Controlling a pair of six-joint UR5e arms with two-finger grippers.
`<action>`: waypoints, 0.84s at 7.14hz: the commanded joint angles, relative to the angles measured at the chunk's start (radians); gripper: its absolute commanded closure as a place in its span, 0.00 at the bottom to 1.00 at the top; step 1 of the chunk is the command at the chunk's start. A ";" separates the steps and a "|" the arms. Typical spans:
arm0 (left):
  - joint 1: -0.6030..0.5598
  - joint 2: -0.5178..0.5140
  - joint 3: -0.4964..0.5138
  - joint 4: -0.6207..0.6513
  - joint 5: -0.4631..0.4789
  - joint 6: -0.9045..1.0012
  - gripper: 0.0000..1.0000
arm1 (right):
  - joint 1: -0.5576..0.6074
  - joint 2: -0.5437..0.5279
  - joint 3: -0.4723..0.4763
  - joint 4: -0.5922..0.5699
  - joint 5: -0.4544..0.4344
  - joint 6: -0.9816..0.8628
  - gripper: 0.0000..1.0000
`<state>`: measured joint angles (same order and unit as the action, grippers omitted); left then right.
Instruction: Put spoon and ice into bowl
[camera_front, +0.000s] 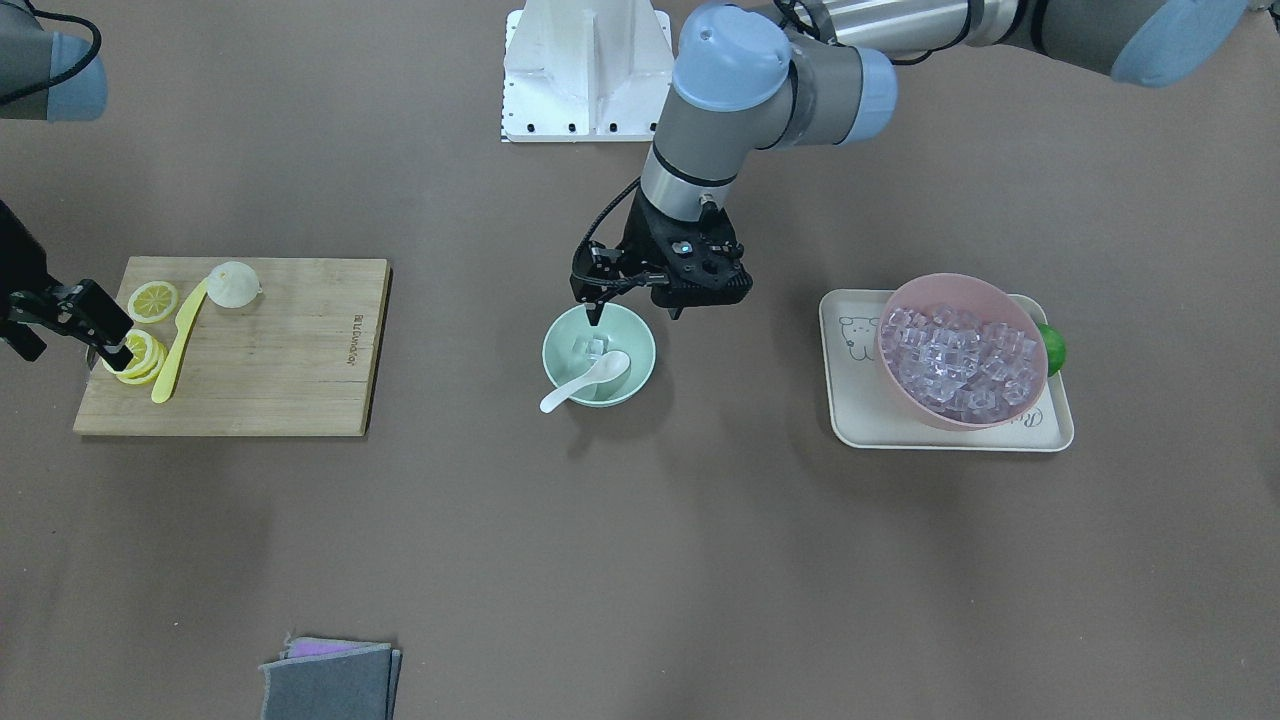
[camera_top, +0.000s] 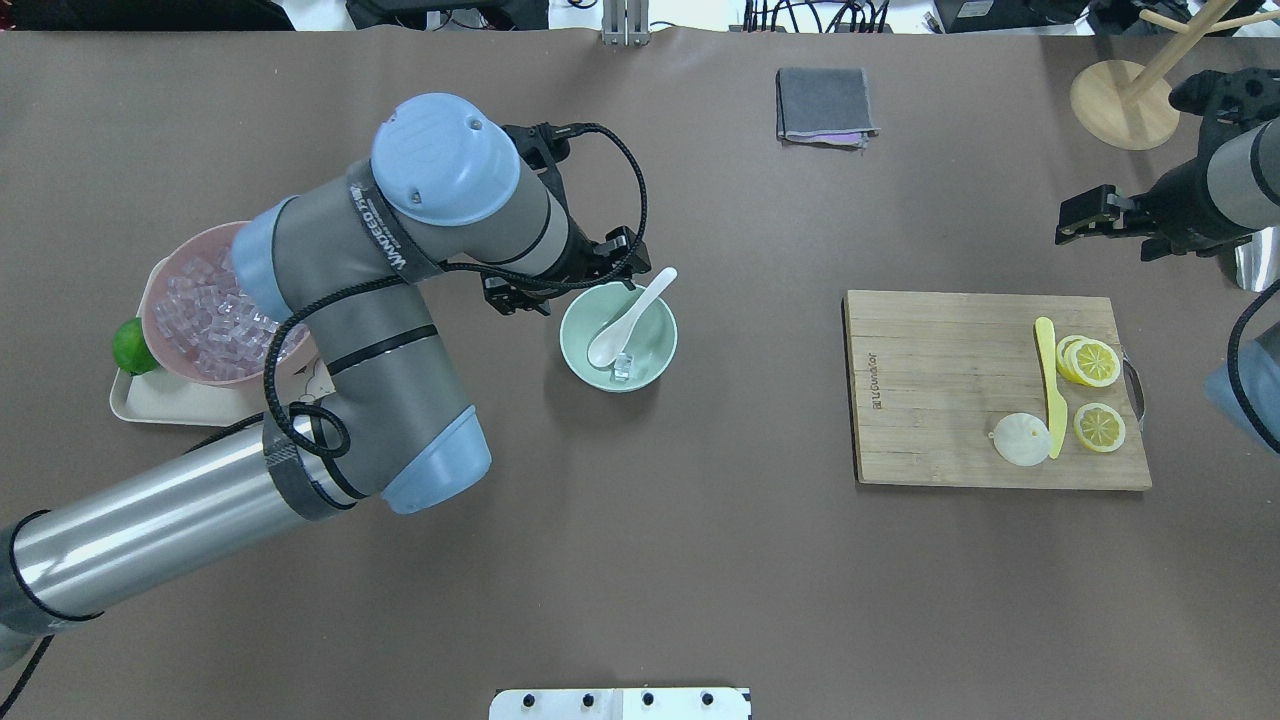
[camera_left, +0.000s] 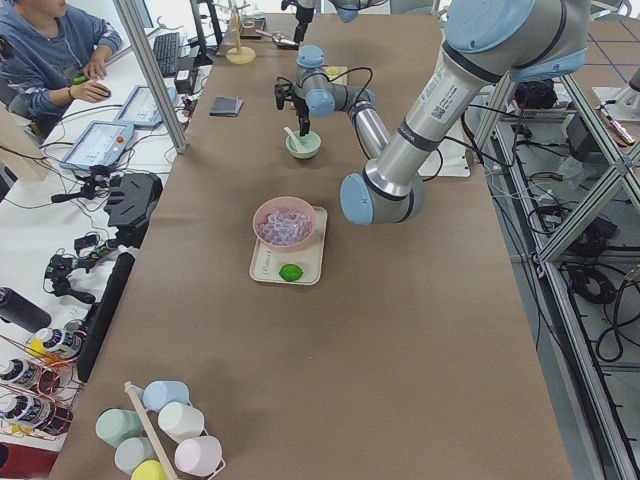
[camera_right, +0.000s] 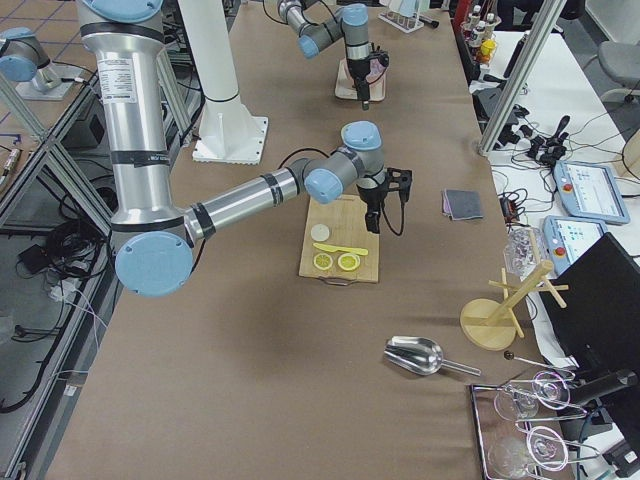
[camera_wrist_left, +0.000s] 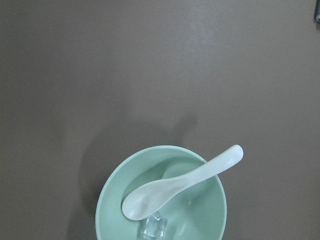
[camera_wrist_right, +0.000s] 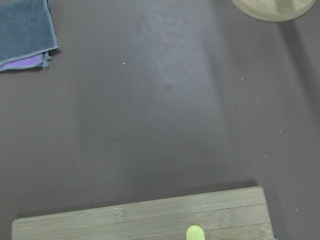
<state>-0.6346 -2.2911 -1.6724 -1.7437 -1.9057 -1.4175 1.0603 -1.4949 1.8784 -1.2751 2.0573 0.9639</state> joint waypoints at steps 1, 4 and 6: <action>-0.064 0.123 -0.134 0.155 0.002 0.203 0.01 | 0.045 -0.033 -0.007 -0.003 0.029 -0.133 0.00; -0.216 0.319 -0.294 0.270 -0.006 0.623 0.01 | 0.180 -0.082 -0.039 -0.012 0.142 -0.394 0.00; -0.374 0.511 -0.361 0.266 -0.066 0.899 0.01 | 0.260 -0.085 -0.111 -0.009 0.181 -0.535 0.00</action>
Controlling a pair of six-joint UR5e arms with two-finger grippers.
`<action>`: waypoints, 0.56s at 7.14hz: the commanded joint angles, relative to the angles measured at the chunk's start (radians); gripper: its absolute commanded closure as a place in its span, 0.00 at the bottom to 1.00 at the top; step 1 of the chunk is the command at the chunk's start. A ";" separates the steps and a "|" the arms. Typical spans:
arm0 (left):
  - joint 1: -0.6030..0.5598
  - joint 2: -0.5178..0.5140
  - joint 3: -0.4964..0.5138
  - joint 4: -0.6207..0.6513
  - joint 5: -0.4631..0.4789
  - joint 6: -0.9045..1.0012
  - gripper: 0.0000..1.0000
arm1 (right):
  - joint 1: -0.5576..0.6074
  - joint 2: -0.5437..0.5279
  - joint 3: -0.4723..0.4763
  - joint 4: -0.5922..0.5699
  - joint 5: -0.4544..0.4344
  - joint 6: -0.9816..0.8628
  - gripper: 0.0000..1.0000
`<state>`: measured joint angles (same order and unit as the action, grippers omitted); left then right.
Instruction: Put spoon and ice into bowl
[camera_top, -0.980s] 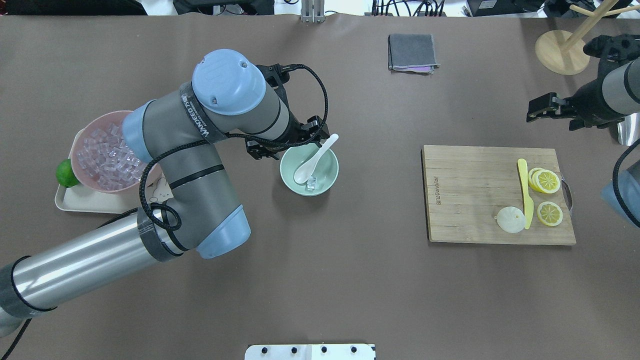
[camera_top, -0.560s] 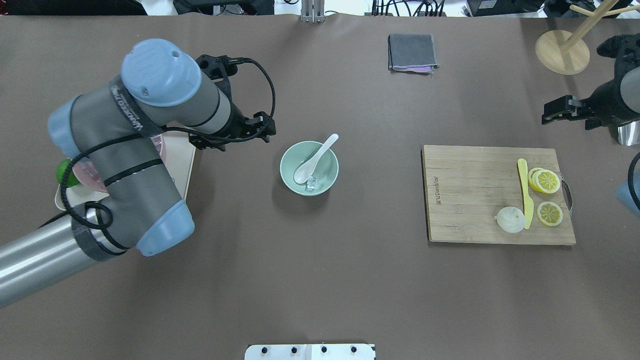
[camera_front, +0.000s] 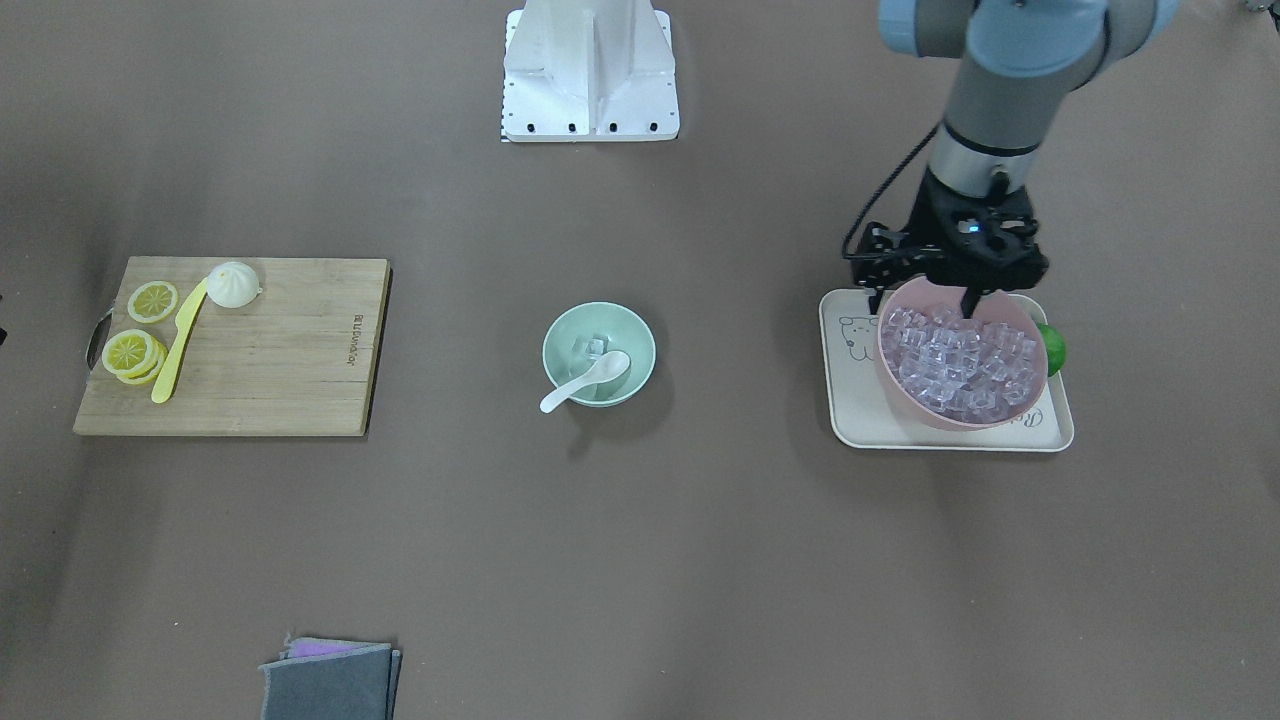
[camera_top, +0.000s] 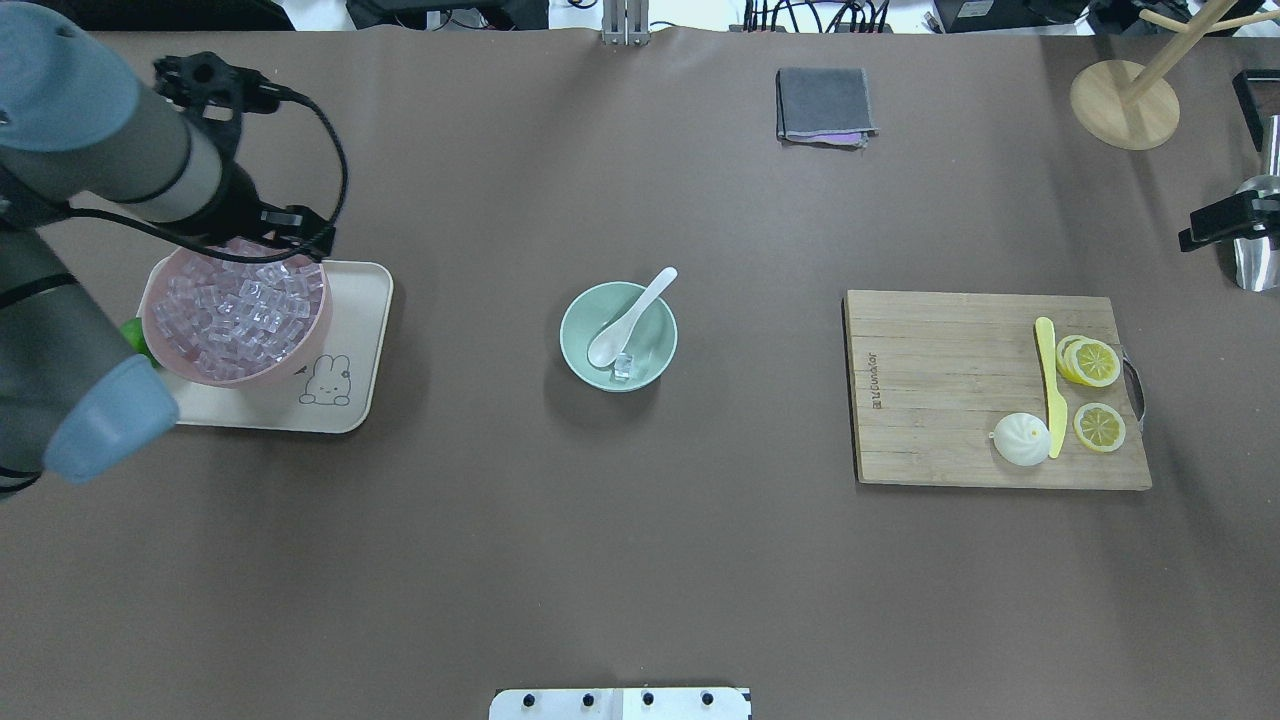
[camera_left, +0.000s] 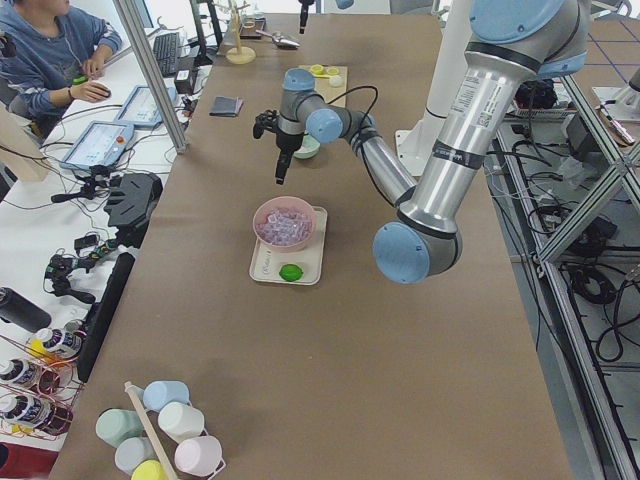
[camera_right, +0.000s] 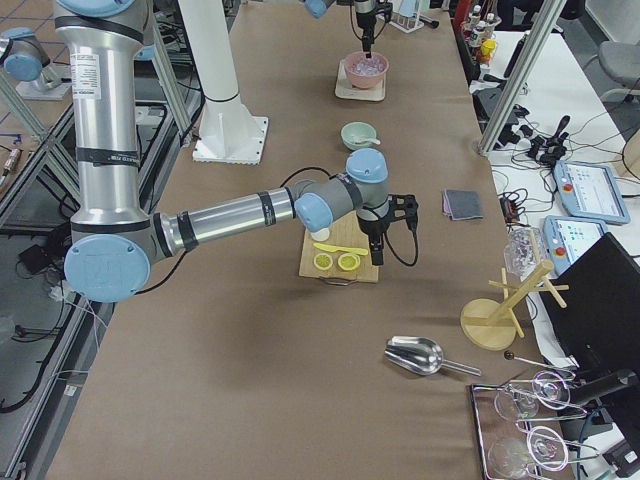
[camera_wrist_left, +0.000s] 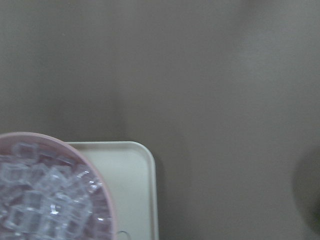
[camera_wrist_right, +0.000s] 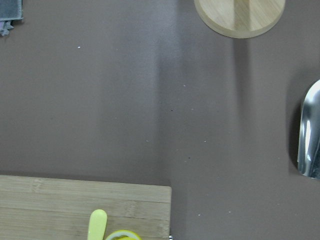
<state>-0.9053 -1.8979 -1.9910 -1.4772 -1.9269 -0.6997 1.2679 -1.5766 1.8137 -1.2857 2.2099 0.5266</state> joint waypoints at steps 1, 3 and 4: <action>-0.235 0.207 -0.040 -0.006 -0.145 0.370 0.01 | 0.100 -0.003 -0.078 0.000 0.053 -0.168 0.00; -0.456 0.349 -0.028 -0.023 -0.253 0.674 0.01 | 0.168 -0.006 -0.126 -0.004 0.080 -0.265 0.00; -0.490 0.411 -0.017 -0.044 -0.271 0.769 0.01 | 0.209 -0.005 -0.161 -0.006 0.094 -0.337 0.00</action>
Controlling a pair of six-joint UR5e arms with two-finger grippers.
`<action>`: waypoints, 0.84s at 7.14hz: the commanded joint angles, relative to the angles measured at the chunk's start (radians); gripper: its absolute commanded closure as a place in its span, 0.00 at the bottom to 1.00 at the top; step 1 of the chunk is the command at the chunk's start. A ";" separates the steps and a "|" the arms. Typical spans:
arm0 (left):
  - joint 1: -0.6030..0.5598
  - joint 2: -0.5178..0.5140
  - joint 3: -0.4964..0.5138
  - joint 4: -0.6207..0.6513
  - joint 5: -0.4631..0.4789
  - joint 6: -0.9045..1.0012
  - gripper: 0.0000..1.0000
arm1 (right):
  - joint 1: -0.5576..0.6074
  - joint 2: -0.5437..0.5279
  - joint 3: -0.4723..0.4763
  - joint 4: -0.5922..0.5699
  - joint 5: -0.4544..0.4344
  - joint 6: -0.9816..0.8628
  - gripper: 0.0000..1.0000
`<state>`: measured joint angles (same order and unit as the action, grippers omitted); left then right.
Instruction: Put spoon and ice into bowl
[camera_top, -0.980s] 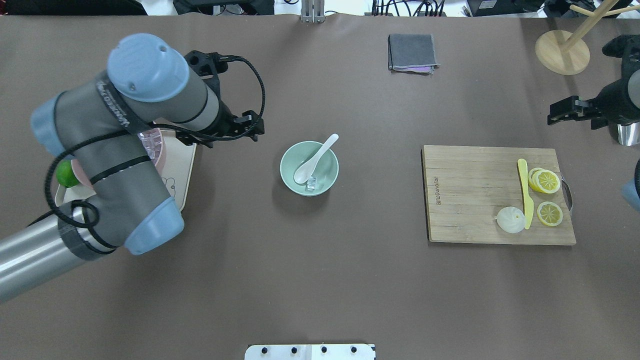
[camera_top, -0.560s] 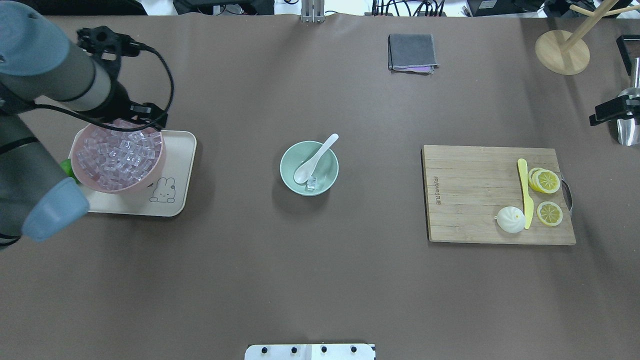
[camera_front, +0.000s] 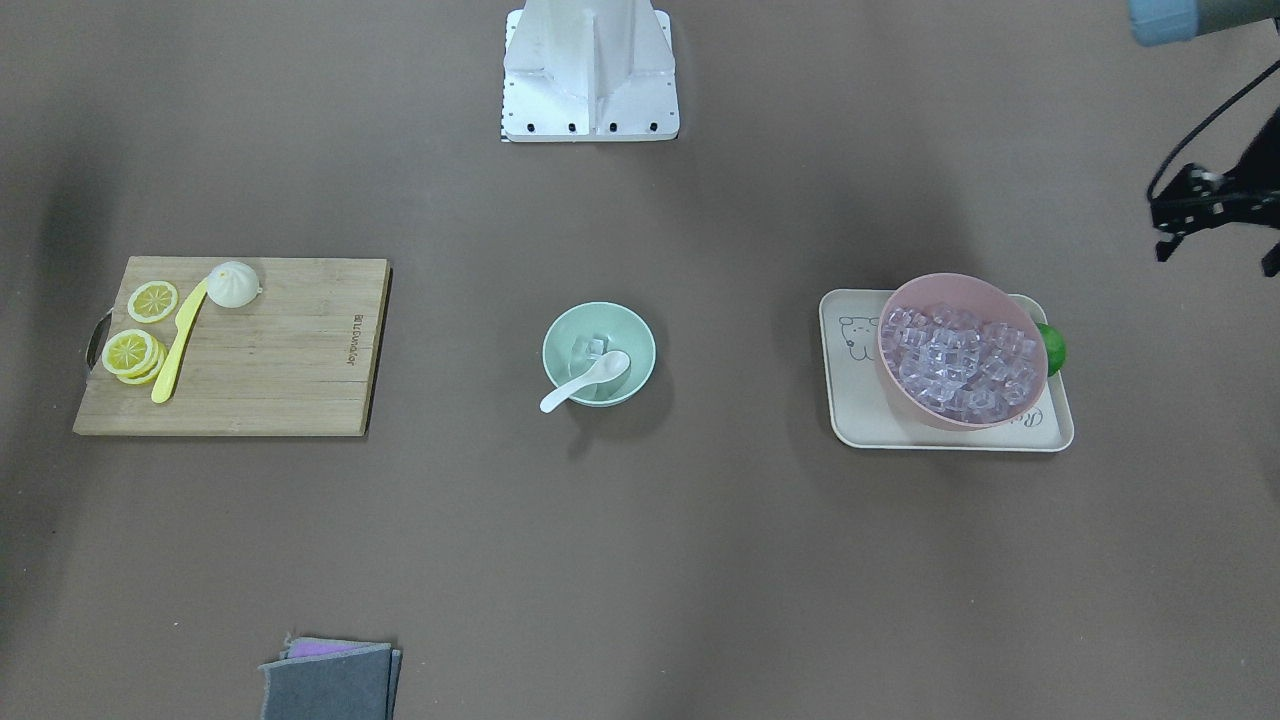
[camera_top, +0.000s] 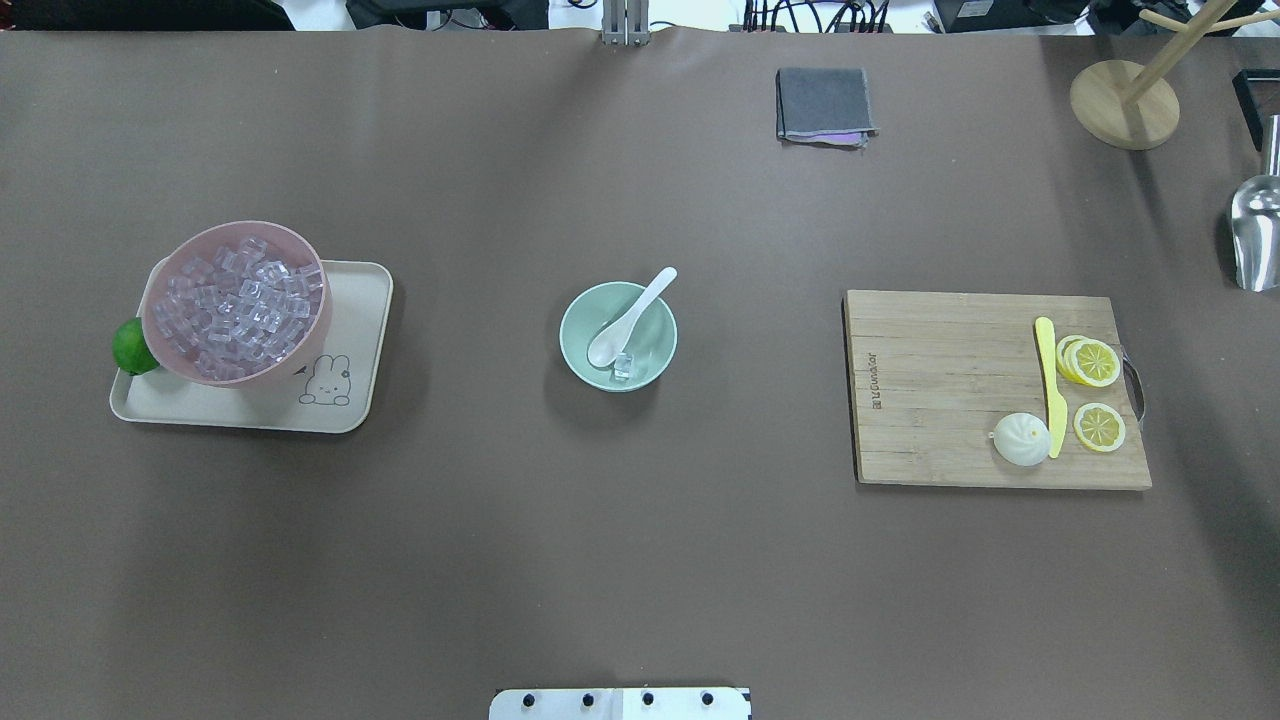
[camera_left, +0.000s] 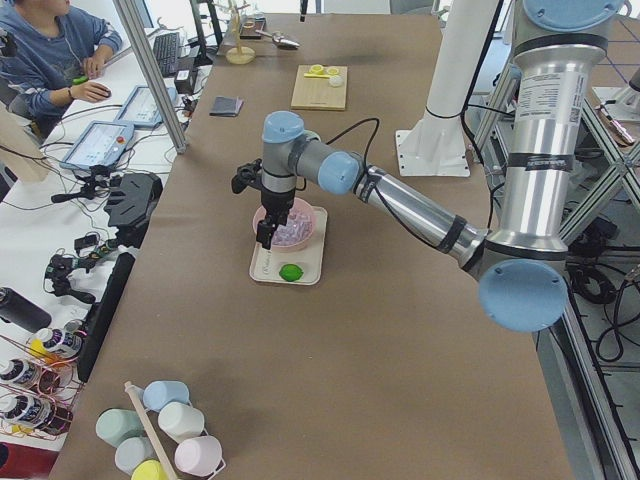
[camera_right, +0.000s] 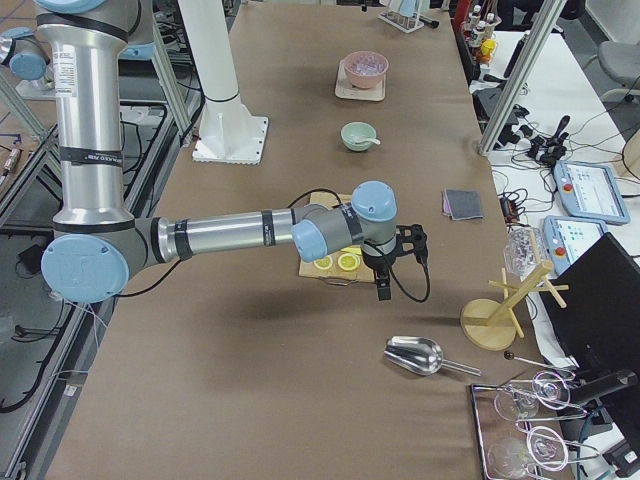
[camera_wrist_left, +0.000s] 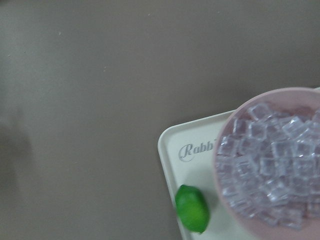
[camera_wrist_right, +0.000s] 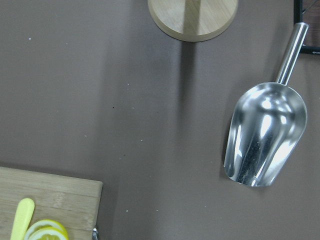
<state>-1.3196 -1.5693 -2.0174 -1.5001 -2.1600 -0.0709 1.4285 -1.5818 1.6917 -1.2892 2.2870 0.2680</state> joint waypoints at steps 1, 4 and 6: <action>-0.075 0.101 0.075 -0.022 -0.075 0.134 0.01 | 0.076 0.002 -0.059 -0.002 0.050 -0.123 0.00; -0.102 0.089 0.173 -0.025 -0.216 0.129 0.01 | 0.095 -0.001 -0.066 -0.004 0.100 -0.125 0.00; -0.102 0.084 0.177 -0.023 -0.219 0.129 0.01 | 0.093 0.009 -0.075 -0.002 0.098 -0.125 0.00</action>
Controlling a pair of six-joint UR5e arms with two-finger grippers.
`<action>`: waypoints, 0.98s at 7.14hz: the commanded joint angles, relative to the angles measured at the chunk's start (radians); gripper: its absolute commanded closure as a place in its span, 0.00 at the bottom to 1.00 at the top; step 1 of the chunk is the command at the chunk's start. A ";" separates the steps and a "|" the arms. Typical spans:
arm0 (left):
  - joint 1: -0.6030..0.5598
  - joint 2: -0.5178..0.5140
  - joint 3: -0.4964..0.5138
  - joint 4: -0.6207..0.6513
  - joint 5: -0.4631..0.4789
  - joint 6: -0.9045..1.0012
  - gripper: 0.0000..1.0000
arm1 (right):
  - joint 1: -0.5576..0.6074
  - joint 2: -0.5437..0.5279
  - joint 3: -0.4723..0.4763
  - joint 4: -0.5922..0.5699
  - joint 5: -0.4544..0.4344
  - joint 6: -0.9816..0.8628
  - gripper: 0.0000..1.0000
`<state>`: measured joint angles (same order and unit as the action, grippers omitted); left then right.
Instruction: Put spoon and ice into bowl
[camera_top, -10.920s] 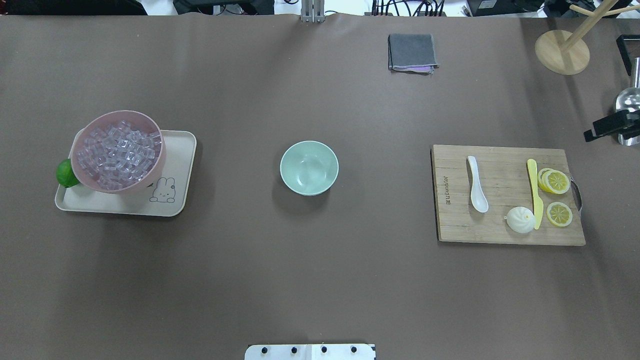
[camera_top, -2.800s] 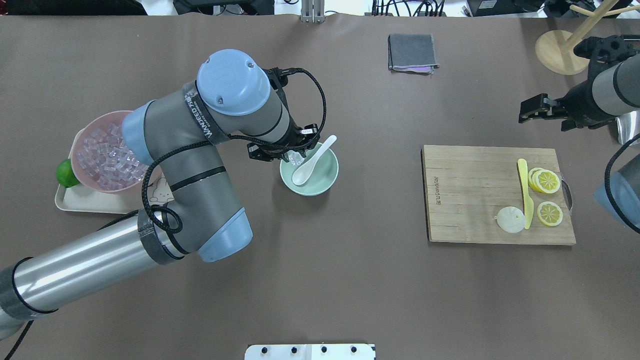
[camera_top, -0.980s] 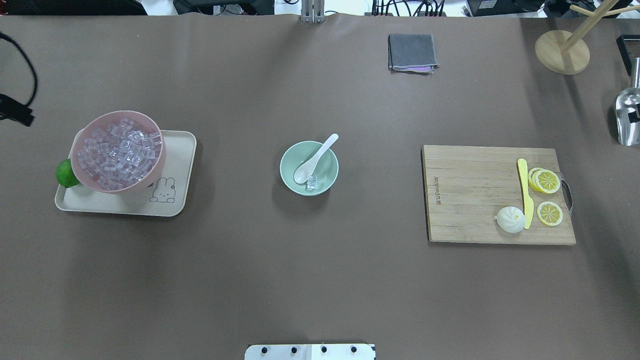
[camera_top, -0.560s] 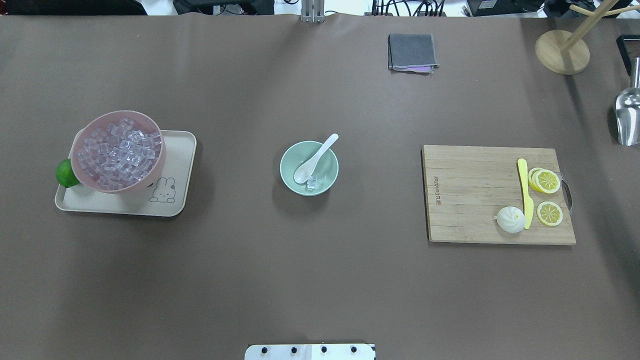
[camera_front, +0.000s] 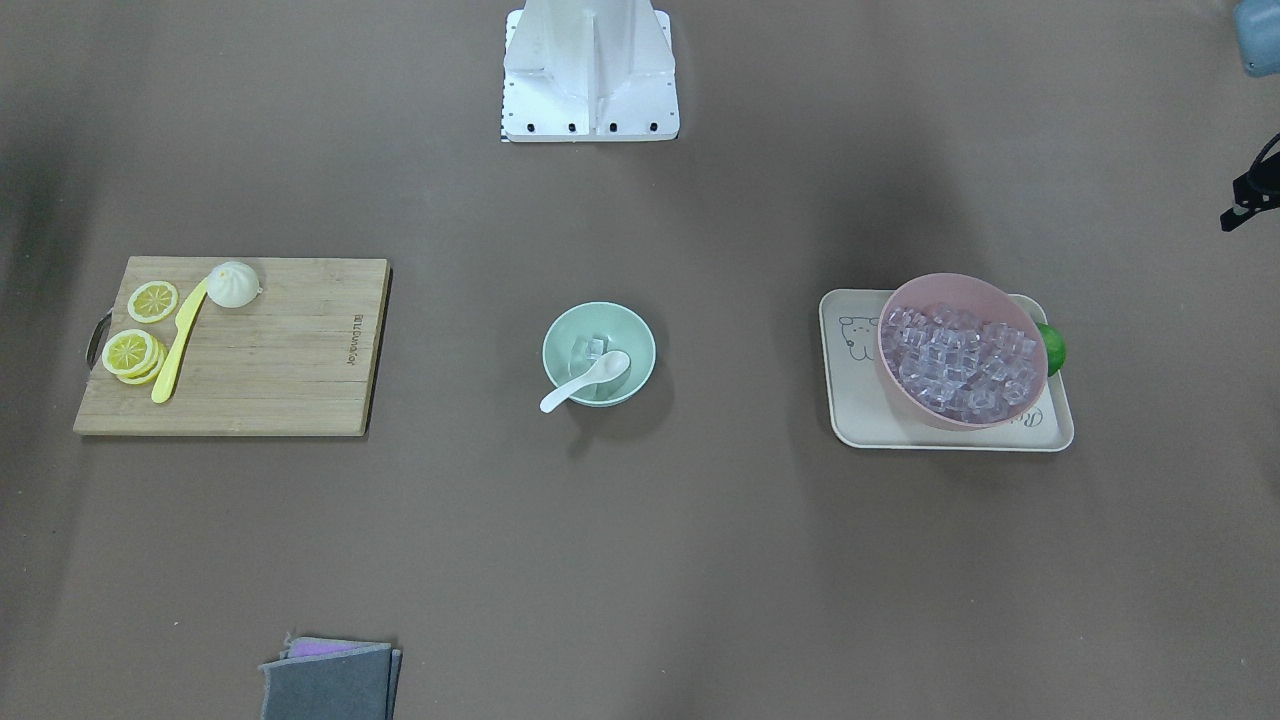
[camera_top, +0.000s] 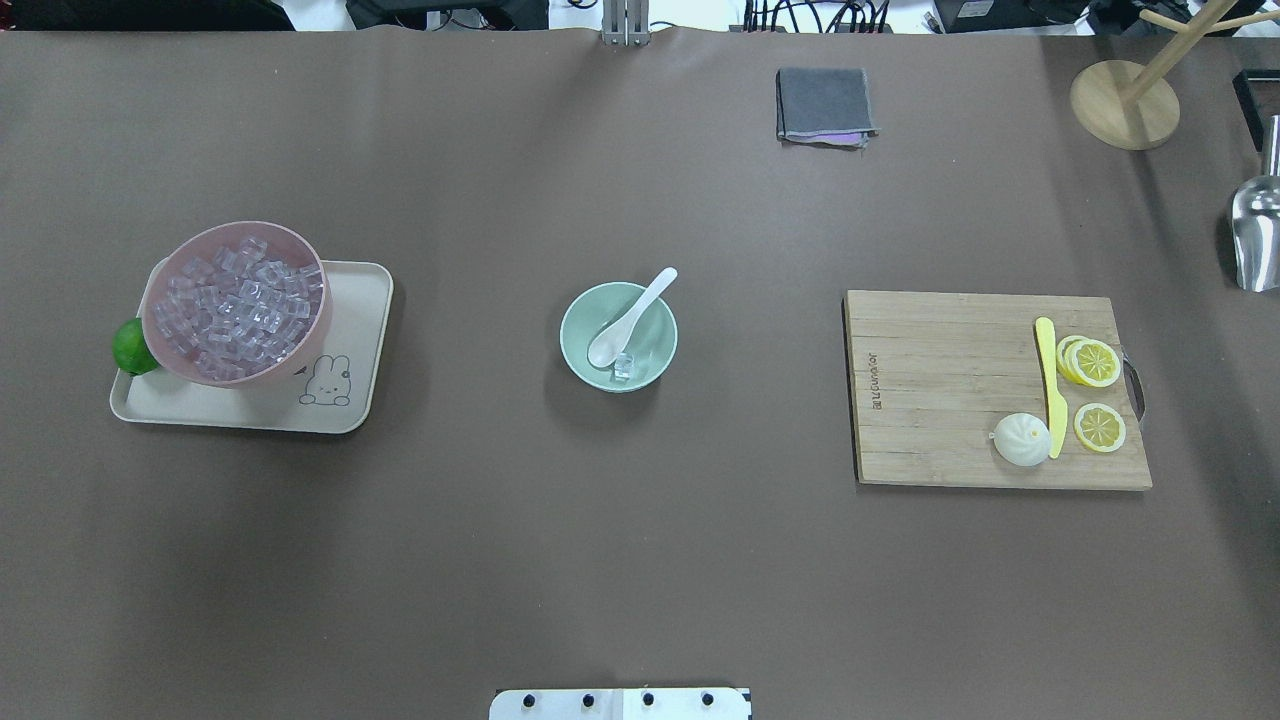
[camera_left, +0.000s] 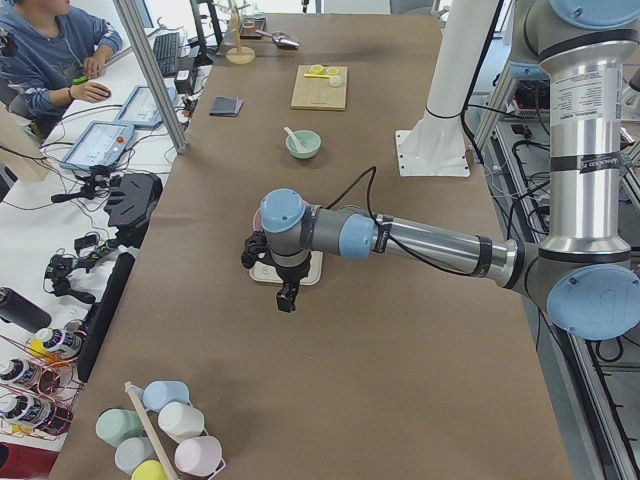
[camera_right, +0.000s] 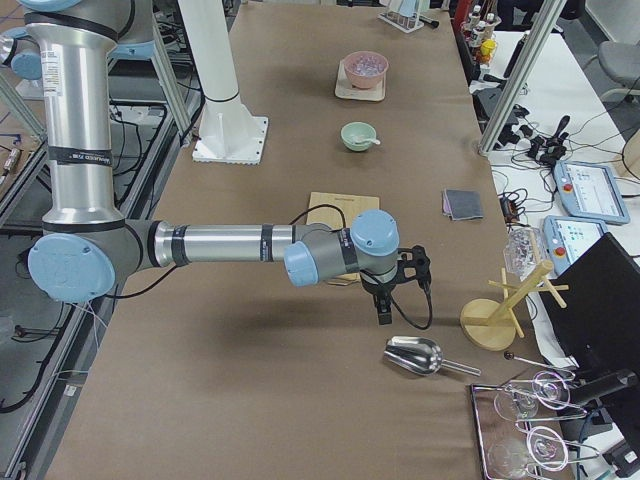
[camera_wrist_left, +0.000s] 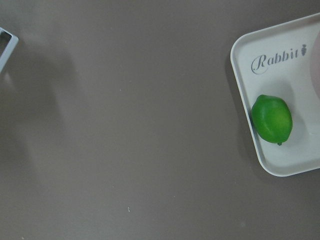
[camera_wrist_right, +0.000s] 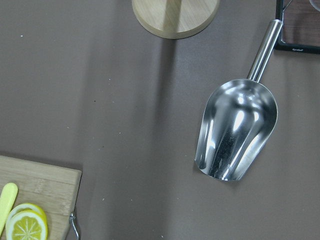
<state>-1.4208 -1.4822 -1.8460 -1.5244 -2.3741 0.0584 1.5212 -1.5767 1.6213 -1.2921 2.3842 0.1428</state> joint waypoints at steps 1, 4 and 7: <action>-0.018 -0.004 0.001 0.003 -0.004 -0.002 0.01 | 0.001 0.001 -0.001 0.002 0.006 0.001 0.00; -0.044 -0.006 -0.007 0.001 -0.004 0.005 0.01 | 0.000 0.003 -0.001 0.002 0.007 0.003 0.00; -0.046 -0.006 -0.006 0.001 -0.002 0.008 0.01 | 0.000 0.003 0.000 0.004 0.009 0.004 0.00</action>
<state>-1.4660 -1.4869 -1.8526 -1.5232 -2.3764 0.0649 1.5207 -1.5738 1.6191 -1.2898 2.3918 0.1470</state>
